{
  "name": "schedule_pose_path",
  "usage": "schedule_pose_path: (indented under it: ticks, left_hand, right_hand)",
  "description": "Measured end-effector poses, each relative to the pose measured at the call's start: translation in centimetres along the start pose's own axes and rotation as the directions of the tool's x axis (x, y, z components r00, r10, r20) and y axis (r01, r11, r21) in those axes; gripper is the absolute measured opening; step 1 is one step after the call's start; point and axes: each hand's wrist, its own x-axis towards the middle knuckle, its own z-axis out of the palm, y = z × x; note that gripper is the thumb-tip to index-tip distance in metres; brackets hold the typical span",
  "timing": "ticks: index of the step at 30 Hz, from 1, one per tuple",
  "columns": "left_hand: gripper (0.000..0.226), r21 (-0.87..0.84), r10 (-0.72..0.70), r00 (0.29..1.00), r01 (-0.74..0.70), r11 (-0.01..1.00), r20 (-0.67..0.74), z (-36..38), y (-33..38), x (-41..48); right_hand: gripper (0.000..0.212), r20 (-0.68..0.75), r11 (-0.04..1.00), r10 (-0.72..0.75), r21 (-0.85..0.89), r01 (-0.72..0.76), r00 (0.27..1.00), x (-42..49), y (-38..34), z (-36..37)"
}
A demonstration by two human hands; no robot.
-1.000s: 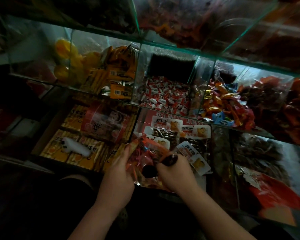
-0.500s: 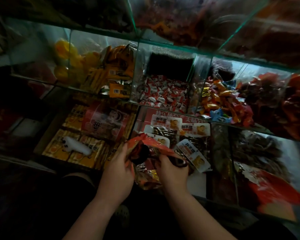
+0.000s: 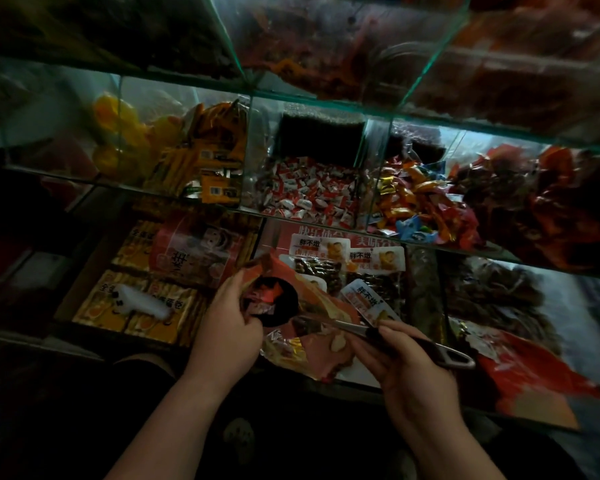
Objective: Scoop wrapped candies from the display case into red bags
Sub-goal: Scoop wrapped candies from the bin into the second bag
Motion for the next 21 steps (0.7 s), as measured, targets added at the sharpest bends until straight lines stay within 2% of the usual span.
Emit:
schedule_pose_path:
  ticks: [3,5,8,11,15,18,21]
  left_hand:
    - [0.061,0.216,0.046,0.989,-0.014,0.976,-0.144,1.0,0.7,-0.6]
    - [0.057,0.338,0.182,0.961,-0.105,0.935,-0.206,1.8,1.0,-1.3]
    - [0.054,0.419,0.319,0.938,-0.237,0.876,-0.136,3.1,1.2,-2.0]
    - [0.056,0.464,0.301,0.953,-0.253,0.849,-0.03,4.5,1.3,-2.2]
    - [0.052,0.527,0.286,0.958,-0.248,0.813,0.009,5.5,2.1,-2.6]
    - [0.05,0.504,0.327,0.945,-0.287,0.815,0.009,5.9,3.3,-2.9]
    - [0.049,0.464,0.43,0.903,-0.389,0.796,0.018,6.5,5.7,-2.4]
  right_hand:
    - [0.032,0.006,1.0,0.012,-0.002,-0.012,1.0,-1.1,-1.1,-1.1]
    - [0.028,0.016,1.0,0.012,0.003,-0.012,1.0,-1.9,-1.9,-1.7]
    - [0.025,0.02,1.0,0.004,0.016,-0.005,1.0,-3.0,-3.0,-2.5]
    - [0.016,0.031,0.999,-0.01,0.037,0.009,0.999,-3.9,-4.1,-3.4]
    - [0.009,0.053,0.998,-0.029,0.053,0.027,0.998,-5.1,-5.3,-4.2]
    - [0.021,0.059,0.995,-0.079,0.062,0.075,0.995,-6.0,-6.1,-4.7]
    - [0.033,0.029,0.987,-0.135,0.087,0.132,0.99,-6.8,-7.5,-5.2]
